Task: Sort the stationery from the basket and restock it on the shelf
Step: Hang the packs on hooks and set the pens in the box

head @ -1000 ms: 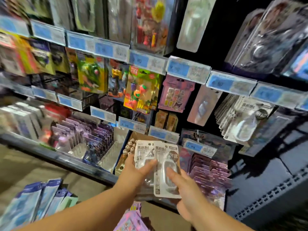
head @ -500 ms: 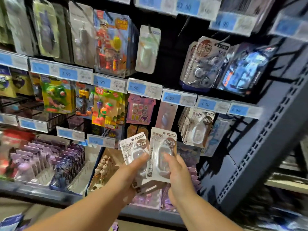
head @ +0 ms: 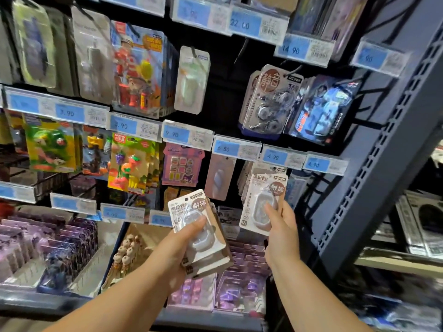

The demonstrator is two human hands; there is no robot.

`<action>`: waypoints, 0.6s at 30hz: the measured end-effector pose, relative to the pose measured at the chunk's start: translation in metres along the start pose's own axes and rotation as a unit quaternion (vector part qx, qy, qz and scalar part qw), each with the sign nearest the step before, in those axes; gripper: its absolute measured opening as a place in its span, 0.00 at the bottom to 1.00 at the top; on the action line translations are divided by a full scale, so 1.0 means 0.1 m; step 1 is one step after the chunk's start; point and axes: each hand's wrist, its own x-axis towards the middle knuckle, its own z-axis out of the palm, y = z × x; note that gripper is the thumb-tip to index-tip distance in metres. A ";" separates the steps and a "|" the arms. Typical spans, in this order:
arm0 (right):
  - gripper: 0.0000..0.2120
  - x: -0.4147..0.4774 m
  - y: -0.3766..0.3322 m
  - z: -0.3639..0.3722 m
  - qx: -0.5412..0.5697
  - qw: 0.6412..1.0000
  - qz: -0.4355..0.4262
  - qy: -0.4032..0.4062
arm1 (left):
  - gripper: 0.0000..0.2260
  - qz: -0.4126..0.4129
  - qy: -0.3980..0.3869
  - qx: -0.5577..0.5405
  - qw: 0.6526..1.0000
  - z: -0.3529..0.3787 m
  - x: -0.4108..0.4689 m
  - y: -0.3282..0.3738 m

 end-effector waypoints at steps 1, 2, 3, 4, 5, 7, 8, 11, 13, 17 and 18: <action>0.23 0.03 -0.01 -0.01 0.000 1.000 -0.003 0.005 | 0.25 0.002 -0.002 0.005 1.000 0.00 0.01 0.00; 0.24 0.07 -0.01 -0.03 0.000 1.000 -0.007 0.008 | 0.26 0.002 0.003 0.011 1.000 0.01 0.02 0.00; 0.25 0.10 0.00 -0.04 0.001 1.000 -0.010 0.009 | 0.25 0.002 0.005 0.012 1.000 0.01 0.03 0.00; 0.25 0.13 -0.02 -0.05 0.000 1.000 -0.015 0.010 | 0.25 0.001 0.005 0.015 1.000 0.02 0.05 0.00; 0.25 0.15 -0.02 -0.05 0.001 1.000 -0.019 0.011 | 0.24 0.001 0.001 0.018 1.000 0.01 0.06 0.00; 0.24 0.18 -0.02 -0.06 0.001 1.000 -0.023 0.011 | 0.24 -0.003 -0.004 0.018 1.000 0.01 0.06 0.01; 0.23 0.19 -0.02 -0.06 0.002 1.000 -0.025 0.014 | 0.24 -0.005 -0.005 0.016 1.000 0.01 0.06 0.02; 0.21 0.24 -0.01 -0.05 0.015 0.999 -0.027 0.026 | 0.23 -0.007 -0.006 0.013 1.000 0.01 0.07 0.04; 0.19 0.25 -0.01 -0.02 0.019 0.998 -0.034 0.039 | 0.24 -0.005 -0.018 0.008 1.000 0.02 0.07 0.05; 0.18 0.26 0.01 0.00 0.014 0.996 -0.045 0.082 | 0.24 0.004 -0.032 0.025 0.999 0.02 0.09 0.03; 0.17 0.26 0.02 0.00 0.011 0.995 -0.049 0.089 | 0.25 0.007 -0.034 0.033 0.999 0.03 0.09 0.03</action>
